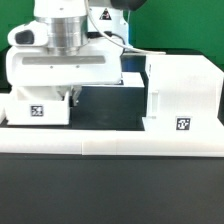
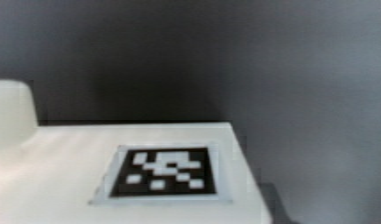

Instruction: Assemble drawer

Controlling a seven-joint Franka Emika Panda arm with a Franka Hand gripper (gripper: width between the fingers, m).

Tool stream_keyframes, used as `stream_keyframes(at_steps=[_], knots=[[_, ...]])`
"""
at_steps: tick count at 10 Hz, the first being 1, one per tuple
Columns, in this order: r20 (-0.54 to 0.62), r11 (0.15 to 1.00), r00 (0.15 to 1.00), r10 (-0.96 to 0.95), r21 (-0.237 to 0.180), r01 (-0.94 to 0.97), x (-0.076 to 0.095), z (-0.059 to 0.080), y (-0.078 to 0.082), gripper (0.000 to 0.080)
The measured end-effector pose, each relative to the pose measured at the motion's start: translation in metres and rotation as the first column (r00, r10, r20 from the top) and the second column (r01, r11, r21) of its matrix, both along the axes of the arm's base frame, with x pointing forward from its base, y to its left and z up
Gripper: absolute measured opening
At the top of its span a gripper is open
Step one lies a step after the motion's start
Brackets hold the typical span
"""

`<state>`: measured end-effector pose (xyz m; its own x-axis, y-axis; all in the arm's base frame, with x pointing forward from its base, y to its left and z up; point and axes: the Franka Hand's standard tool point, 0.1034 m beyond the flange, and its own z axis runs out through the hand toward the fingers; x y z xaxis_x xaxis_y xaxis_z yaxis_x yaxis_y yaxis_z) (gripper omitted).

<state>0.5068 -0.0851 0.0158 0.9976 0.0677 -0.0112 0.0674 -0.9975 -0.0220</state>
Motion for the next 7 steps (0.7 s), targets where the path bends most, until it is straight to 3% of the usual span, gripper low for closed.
stream_keyframes(at_steps=[1,3,5,7], knots=[[-0.018,0.999,0.999,0.051,0.016,-0.051,0.000,0.010,0.009,0.0042],[-0.008,0.995,0.995,0.103,0.020,-0.103,0.001,0.017,0.011,0.0042],[-0.013,0.993,0.994,0.113,0.020,-0.113,-0.001,0.014,0.010,0.0042],[-0.007,0.941,0.941,0.339,0.001,-0.339,0.000,0.007,0.010,0.0042]])
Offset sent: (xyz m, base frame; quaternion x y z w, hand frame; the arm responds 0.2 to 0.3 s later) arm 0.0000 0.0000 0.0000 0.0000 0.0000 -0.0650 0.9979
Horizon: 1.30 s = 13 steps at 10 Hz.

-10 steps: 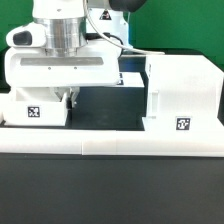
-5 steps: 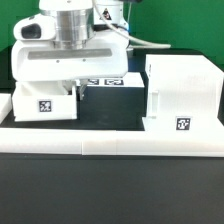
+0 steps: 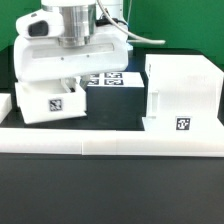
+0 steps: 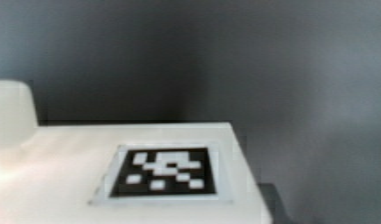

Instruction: Assemble drawer

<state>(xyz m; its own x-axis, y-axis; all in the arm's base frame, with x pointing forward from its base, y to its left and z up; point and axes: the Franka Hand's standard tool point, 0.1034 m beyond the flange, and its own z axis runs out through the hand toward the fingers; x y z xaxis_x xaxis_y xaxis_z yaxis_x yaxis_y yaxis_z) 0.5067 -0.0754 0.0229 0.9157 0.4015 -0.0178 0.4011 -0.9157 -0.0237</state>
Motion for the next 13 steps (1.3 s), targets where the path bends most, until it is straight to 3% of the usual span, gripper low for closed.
stream_keyframes(at_steps=[3,7,10,13], knots=[[-0.030,0.950,0.949,0.312,0.000,-0.312,0.007,0.001,0.016,0.0042],[-0.034,0.871,0.871,0.490,0.003,-0.490,0.004,0.000,0.008,0.0042],[-0.029,0.717,0.716,0.697,-0.004,-0.697,0.009,0.000,0.021,0.0042],[-0.034,0.623,0.623,0.782,-0.004,-0.782,0.009,0.000,0.018,0.0042]])
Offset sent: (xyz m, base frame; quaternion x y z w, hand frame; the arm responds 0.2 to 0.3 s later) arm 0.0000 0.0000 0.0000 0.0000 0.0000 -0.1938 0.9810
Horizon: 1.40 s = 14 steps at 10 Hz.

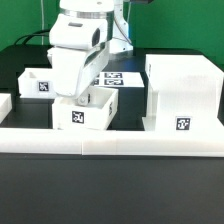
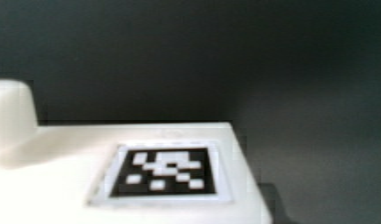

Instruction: Assemble drawer

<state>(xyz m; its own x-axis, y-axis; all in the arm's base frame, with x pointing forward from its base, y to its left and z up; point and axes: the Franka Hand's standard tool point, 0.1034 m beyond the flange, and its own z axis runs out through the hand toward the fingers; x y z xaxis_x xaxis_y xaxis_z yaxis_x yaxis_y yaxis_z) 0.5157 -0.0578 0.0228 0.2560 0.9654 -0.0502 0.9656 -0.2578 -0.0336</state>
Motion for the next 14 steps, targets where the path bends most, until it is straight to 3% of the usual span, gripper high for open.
stream_keyframes(at_steps=[2,6,10,14], knots=[[0.057,0.999,0.998,0.035,-0.011,-0.034,0.002,-0.003,0.004,0.0042],[0.051,1.000,0.999,0.019,-0.009,-0.019,-0.001,-0.005,0.006,0.0042],[0.056,0.996,0.994,0.089,-0.004,-0.089,0.019,-0.004,0.030,0.0042],[0.057,0.995,0.994,0.095,-0.007,-0.095,0.012,-0.011,0.030,0.0042]])
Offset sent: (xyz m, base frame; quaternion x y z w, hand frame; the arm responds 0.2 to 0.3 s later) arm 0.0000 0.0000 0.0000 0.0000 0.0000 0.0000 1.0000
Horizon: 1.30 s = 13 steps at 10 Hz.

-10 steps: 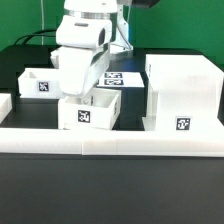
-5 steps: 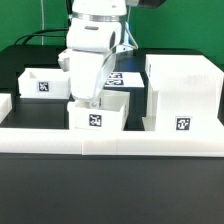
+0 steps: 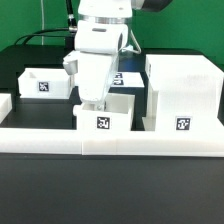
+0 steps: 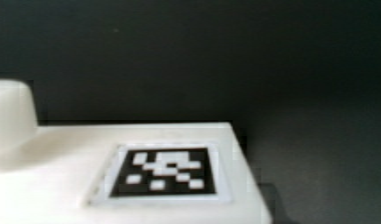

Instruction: Assemble drawer

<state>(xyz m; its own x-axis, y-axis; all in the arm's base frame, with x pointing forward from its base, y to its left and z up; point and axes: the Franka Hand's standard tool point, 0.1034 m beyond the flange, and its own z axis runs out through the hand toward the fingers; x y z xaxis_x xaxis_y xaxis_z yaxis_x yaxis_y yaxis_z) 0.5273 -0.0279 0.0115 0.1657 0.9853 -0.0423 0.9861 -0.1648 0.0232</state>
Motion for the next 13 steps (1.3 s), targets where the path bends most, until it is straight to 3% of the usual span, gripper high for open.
stream_keyframes(at_steps=[3,6,13], knots=[[-0.001,1.000,1.000,-0.001,-0.002,0.001,0.000,-0.001,-0.001,0.0042],[-0.020,0.994,0.994,0.104,-0.013,-0.104,0.009,0.003,0.013,0.0042],[-0.004,0.996,0.996,0.084,-0.012,-0.084,0.005,-0.002,0.012,0.0042]])
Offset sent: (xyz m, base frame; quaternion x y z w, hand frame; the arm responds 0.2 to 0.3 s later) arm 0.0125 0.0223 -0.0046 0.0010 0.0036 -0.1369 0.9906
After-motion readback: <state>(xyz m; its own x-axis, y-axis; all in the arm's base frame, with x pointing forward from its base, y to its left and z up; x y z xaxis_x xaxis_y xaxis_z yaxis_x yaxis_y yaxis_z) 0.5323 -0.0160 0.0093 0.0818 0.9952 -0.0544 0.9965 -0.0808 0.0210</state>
